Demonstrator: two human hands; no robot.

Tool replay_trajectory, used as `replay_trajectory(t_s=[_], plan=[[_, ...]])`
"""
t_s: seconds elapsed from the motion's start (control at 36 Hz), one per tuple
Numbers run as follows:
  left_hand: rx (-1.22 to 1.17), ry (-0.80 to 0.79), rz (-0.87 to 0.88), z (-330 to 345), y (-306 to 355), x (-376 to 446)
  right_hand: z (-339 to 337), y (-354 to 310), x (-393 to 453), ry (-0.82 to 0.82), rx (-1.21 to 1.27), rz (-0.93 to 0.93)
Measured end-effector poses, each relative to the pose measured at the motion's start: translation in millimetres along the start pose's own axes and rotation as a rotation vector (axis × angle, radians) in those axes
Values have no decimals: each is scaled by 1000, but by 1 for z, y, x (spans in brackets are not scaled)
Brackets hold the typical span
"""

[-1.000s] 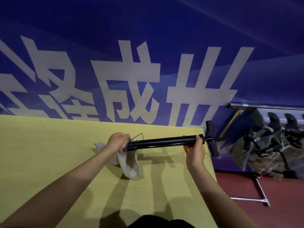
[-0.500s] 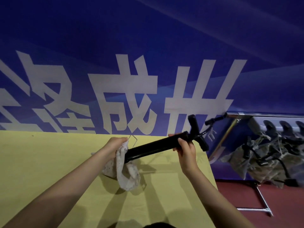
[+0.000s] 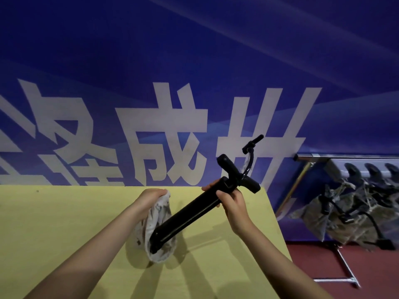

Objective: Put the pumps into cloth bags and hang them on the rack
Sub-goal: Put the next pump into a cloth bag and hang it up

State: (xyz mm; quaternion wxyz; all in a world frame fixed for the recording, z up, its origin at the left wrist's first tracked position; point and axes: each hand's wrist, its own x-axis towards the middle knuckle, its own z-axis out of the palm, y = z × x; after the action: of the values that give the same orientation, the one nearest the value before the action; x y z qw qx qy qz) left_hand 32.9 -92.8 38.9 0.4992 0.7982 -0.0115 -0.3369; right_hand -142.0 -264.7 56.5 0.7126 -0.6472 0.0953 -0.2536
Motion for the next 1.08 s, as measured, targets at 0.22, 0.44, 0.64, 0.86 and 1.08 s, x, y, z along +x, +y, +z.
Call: replay_trajectory(t_s=[0.22, 0.44, 0.64, 0.86, 1.08], plan=[[-329, -322, -31, 23, 27, -41, 23, 7, 6, 37, -84, 69], [-212, -106, 126, 16, 24, -40, 18, -9, 17, 127, -122, 18], [91, 164, 257, 12, 21, -39, 17, -22, 21, 146, -116, -96], [-503, -121, 39, 24, 45, -51, 33, 10, 11, -48, -262, 23], [-620, -240, 141, 9, 57, -61, 33, 23, 7, -83, -379, 108]])
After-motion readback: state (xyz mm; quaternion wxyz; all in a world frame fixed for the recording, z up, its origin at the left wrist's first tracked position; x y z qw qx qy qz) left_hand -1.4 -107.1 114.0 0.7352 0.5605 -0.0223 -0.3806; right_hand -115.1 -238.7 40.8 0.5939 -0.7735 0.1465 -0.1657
